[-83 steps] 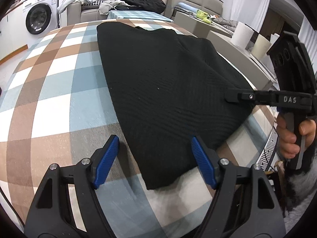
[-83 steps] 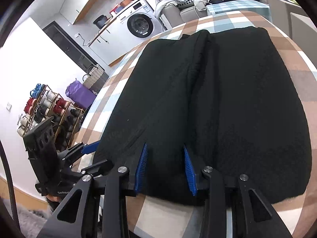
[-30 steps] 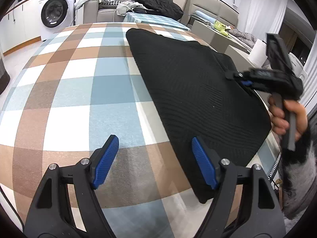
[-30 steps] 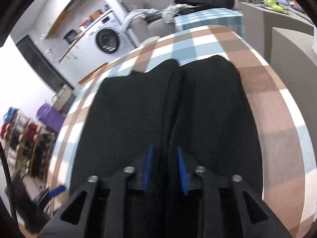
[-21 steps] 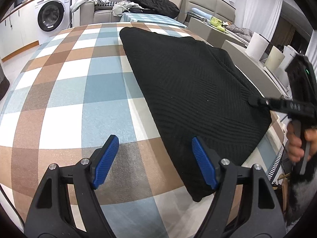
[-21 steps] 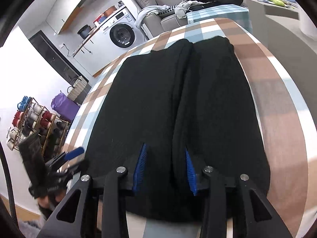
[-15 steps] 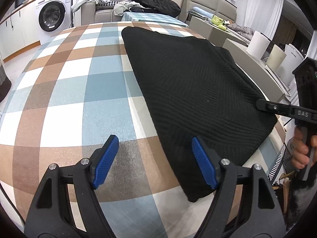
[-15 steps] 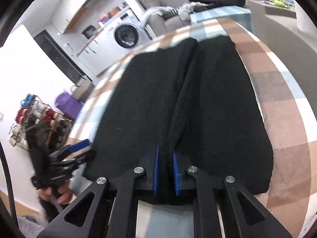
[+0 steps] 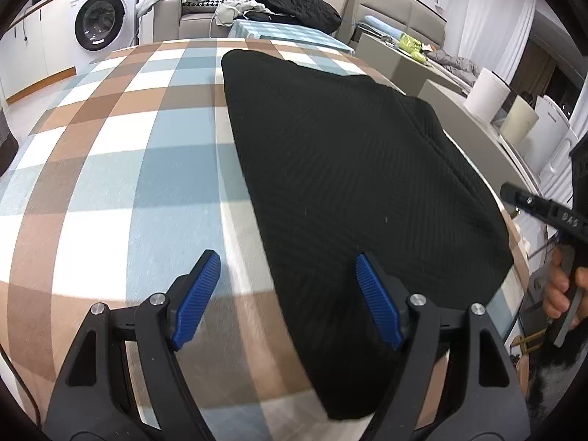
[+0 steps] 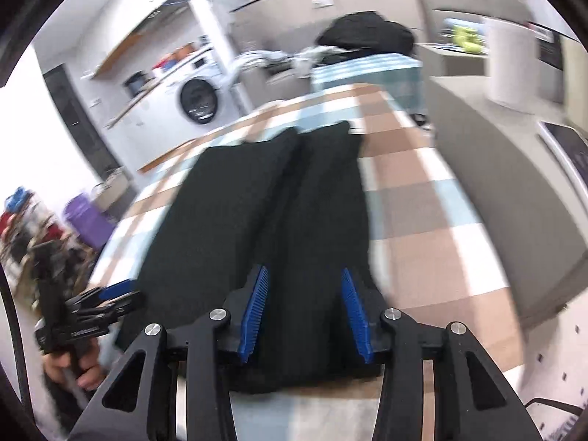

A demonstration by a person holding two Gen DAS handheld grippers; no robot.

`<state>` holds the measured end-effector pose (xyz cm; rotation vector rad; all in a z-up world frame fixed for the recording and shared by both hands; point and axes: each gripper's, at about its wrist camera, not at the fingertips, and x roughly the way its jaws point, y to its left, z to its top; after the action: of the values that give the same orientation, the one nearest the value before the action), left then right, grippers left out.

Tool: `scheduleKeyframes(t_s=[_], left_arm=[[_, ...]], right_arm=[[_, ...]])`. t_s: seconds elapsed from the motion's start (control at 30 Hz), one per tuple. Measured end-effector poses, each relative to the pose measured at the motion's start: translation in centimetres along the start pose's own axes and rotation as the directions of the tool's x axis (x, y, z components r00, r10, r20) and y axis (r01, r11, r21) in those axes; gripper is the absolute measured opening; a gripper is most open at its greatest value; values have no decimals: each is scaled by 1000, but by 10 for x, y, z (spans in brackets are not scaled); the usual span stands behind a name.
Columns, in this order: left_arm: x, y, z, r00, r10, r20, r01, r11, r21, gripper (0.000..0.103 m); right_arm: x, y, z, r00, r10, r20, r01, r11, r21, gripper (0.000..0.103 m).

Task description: Fold small clothes

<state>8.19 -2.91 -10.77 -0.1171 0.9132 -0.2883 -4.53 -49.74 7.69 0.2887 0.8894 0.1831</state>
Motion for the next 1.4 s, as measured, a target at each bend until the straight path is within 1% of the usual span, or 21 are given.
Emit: scheduleKeyframes(t_s=[0.1,0.13,0.2,0.23,0.3,0.33,0.37,0.43,0.5,0.63,0.8,0.93,0.97,1.03,1.07,1.1,1.13,1.2,1.23,1.3,1.4], left_arm=[[7,-3,9,1000,12,-20,-12,1000,-3,73],[9,-3,11,1000,8,-24,-8,1000,-6,70],[12,-5,16,999,-20,-31,19,1000,-18,48],[14,-5,17,999,-26,-33,26,999,-21,41],[15,-3,20,1000,-17,-25,16,999,-34,20],[15,-2,21,1000,-18,-23,18,999,-36,18],[14,-1,22,1000,-23,-18,23,999,-41,14],[12,1,21,1000,-20,-7,20,999,-42,12],[9,3,20,1000,4,5,-3,999,-32,11],[-3,14,13,999,32,19,-31,999,-43,11],[-23,40,-2,998,58,35,-55,995,-79,10],[-32,49,-10,998,49,39,-46,995,-90,11],[-34,51,-11,998,42,42,-38,994,-101,11],[-37,54,-11,998,34,45,-28,992,-121,15],[-37,56,-10,998,34,45,-28,991,-128,20],[-39,58,-9,998,46,43,-40,991,-132,29],[-41,59,-9,997,56,48,-50,990,-132,34],[-46,59,-8,996,56,70,-46,990,-134,49],[-48,60,-8,995,54,81,-43,990,-137,52],[-52,61,-6,993,53,102,-39,990,-132,62],[-53,58,-1,991,76,106,-65,992,-111,66]], right_arm=[[12,-19,0,999,-42,-30,42,999,29,43],[15,-20,1,998,-45,-38,46,998,32,43],[20,-18,-3,999,-28,-37,29,999,26,43],[22,-16,-4,999,-26,-34,27,999,19,43],[25,-12,-5,999,-39,-36,39,999,4,42],[26,-10,-7,998,-45,-35,45,999,4,40],[26,-7,-9,998,-41,-37,41,999,4,37],[30,-1,-11,998,-39,-47,38,999,-3,30],[32,7,-13,998,-40,-55,39,999,-25,29],[38,28,-17,997,-28,-75,23,998,-64,29],[39,46,-25,994,16,-105,-26,996,-91,28],[31,48,-28,993,-9,-115,-4,994,-111,28],[28,47,-27,994,-12,-112,0,994,-110,28],[19,47,-24,996,-31,-87,20,992,-126,29],[16,48,-19,997,-33,-70,24,991,-131,30],[13,47,-16,998,-21,-62,13,992,-126,34],[12,48,-11,999,12,-51,-18,993,-113,41],[16,52,1,997,60,-40,-64,992,-107,42],[21,55,5,996,80,-45,-84,990,-111,42],[37,64,16,992,116,-52,-122,985,-119,42],[71,72,35,988,115,-101,-127,983,-132,42]])
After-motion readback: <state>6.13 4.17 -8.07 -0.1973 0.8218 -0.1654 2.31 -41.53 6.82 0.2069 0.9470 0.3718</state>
